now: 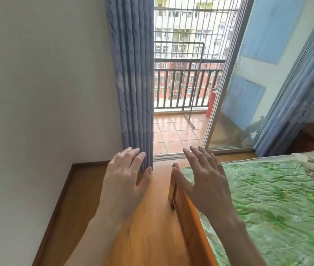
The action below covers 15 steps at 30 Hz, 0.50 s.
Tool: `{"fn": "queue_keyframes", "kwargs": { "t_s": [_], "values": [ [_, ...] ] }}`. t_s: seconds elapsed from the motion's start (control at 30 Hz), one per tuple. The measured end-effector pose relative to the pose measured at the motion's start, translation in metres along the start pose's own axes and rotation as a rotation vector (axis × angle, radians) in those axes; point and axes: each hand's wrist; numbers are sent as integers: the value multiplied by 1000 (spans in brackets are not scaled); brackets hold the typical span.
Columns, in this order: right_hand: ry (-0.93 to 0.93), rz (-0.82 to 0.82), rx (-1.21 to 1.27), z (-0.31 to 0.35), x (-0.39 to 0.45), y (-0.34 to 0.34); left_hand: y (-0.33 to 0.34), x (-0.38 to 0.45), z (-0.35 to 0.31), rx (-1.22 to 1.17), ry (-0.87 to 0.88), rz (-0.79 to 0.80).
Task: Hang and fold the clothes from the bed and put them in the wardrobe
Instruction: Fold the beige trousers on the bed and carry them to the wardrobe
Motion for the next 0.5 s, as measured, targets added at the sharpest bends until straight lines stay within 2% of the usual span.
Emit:
{"fn": "queue_keyframes", "kwargs": {
  "t_s": [0.23, 0.5],
  "values": [
    [73, -5, -40, -5, 121, 67, 68, 122, 56, -50, 83, 17],
    [157, 49, -80, -44, 210, 129, 149, 225, 74, -152, 123, 108]
  ]
}}
Point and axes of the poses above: each hand's wrist, its own x-axis towards the middle knuckle, its own y-axis out of the palm, z = x × y, and after that the axes turned 10 degrees about -y, right-handed
